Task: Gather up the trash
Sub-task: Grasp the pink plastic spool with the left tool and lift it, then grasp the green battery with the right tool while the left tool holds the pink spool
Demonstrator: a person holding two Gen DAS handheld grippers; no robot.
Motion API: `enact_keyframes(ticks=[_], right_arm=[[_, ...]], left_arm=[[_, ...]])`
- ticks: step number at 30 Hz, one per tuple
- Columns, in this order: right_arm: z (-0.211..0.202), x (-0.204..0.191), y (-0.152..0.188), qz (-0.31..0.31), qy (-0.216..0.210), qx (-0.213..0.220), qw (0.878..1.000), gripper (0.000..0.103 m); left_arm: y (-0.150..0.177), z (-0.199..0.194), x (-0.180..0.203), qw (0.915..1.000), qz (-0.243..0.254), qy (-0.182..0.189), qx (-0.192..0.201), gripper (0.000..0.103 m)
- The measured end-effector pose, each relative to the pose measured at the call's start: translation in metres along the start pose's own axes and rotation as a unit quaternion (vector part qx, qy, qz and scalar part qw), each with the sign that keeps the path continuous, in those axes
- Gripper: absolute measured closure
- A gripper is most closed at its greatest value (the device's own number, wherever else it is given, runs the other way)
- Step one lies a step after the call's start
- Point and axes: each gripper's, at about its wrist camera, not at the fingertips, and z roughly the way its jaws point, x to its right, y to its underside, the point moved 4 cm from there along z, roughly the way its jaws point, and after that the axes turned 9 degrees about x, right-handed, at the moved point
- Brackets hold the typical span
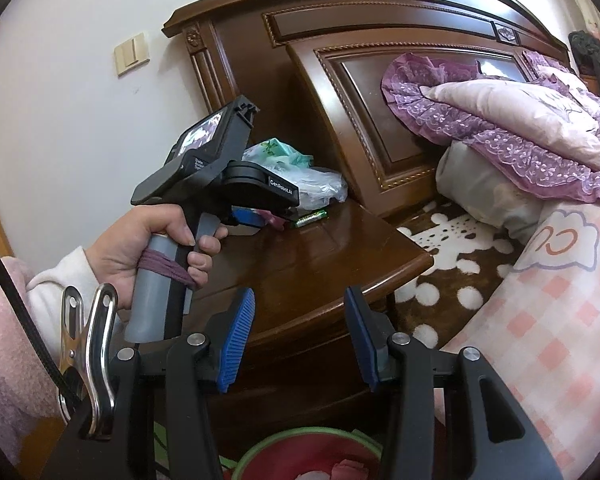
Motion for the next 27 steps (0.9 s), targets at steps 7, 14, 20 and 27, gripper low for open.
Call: enact_keyframes(ticks=[7,14,20,27], right_arm=[[-0.001,-0.002,0.002,-0.008,-0.001,-0.003,1.000,0.055],[0.002,-0.002,0.005,-0.020,0.009,-0.004,1.000,0.055],[0.006,0.002,0.010,-0.016,0.014,-0.011,1.000,0.055],[0.021,0.000,-0.001,-0.010,-0.007,-0.011,1.000,0.055]], left_arm=[[0.017,-0.039,-0.003,0.9998,0.004,0.013,0.011,0.056],[0.035,-0.099,-0.021,0.9974,-0.024,0.036,0.057,0.056],[0.063,-0.127,-0.048,0.9947,-0.060,0.020,0.081,0.056],[0.089,-0.132,-0.077,0.9889,-0.096,-0.014,0.112,0.056]])
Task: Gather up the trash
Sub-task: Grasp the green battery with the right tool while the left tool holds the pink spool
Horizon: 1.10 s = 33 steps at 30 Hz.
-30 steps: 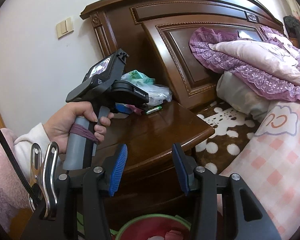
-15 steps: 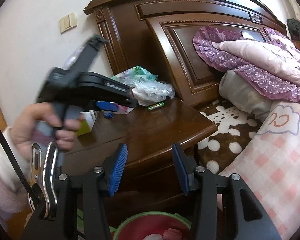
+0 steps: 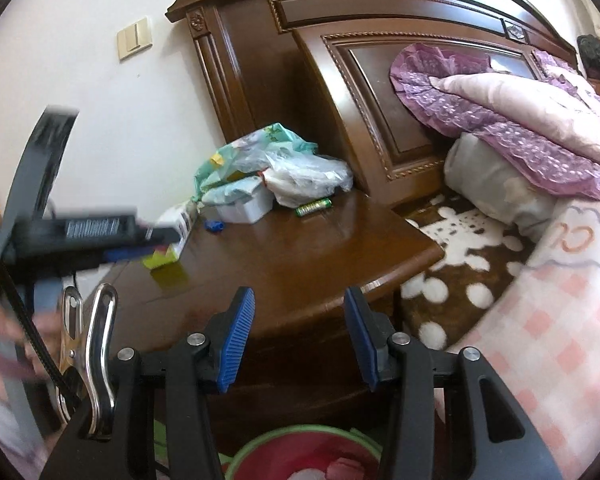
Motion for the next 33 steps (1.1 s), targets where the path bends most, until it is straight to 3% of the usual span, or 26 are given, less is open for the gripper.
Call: enact_keyframes(ticks=[8,12,16,33], right_arm=[[0.051,-0.008,-0.021,-0.065,-0.006,-0.061,0.996,0.055],[0.087,-0.011,-0.028,-0.110,0.006,-0.100,0.989,0.036],[0.120,-0.015,-0.029,-0.161,0.032,-0.129,0.978,0.034],[0.204,-0.002,-0.051,-0.146,0.041,-0.189,0.970,0.034]], left_arm=[[0.005,0.004,-0.013,0.9995,0.005,-0.022,0.024,0.056],[0.004,0.002,-0.016,0.9993,0.004,-0.015,0.033,0.056],[0.003,-0.001,-0.018,0.9992,0.003,-0.006,0.039,0.056],[0.003,-0.002,-0.026,0.9986,0.013,-0.008,0.051,0.056]])
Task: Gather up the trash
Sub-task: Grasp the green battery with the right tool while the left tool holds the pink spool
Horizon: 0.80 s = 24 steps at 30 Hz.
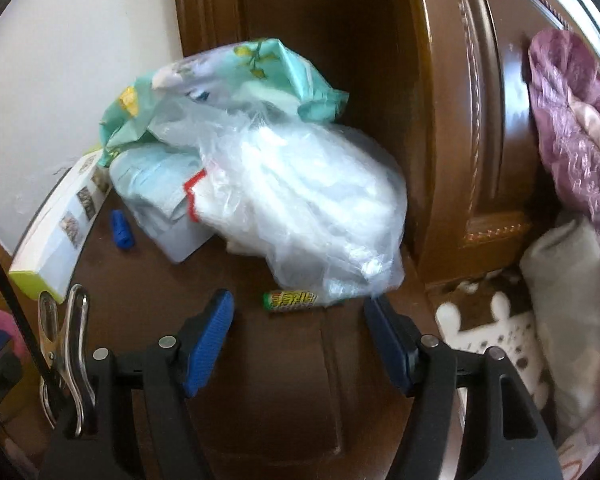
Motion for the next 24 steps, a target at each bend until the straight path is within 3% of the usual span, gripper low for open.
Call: enact_keyframes(ticks=[9,13,24], right_arm=[[-0.003,0.005,0.001,0.001,-0.001,0.013,1.000,0.036],[-0.005,0.000,0.004,-0.006,-0.011,0.020,1.000,0.059],[-0.042,0.008,0.026,0.008,-0.012,0.038,0.999,0.059]], left_arm=[[0.001,0.003,-0.001,1.0000,0.003,-0.002,-0.001,0.056],[0.002,0.004,0.001,1.0000,0.006,0.000,-0.001,0.056],[0.002,0.000,0.002,1.0000,-0.005,0.008,-0.001,0.056]])
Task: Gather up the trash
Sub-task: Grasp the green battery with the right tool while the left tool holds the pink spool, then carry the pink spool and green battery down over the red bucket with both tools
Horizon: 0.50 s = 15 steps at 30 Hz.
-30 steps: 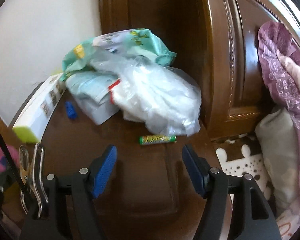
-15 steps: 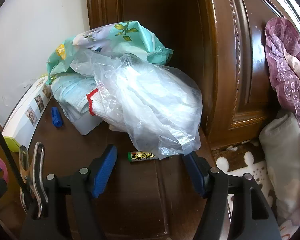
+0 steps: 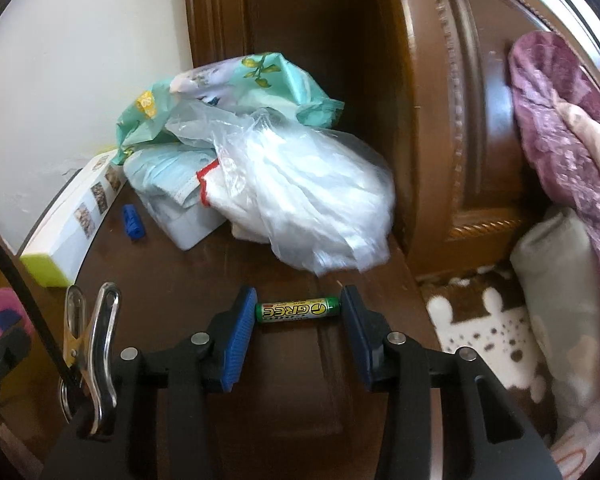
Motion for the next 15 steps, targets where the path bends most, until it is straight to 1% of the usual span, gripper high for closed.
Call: enact_keyframes(ticks=[6,8,15], right_arm=[[-0.044,0.014,0.012,0.009,0.014,0.023,1.000,0.059],[-0.060,0.018,0.017,0.015,0.015,0.032,0.999,0.059],[-0.133,0.036,0.050,0.041,0.020,0.075,0.996,0.059]], left_arm=[[-0.001,-0.011,0.006,0.9999,-0.003,0.012,0.008,0.056],[-0.002,-0.015,0.008,0.9999,0.001,0.011,0.011,0.056],[0.003,-0.040,0.015,0.9993,0.012,0.032,0.013,0.056]])
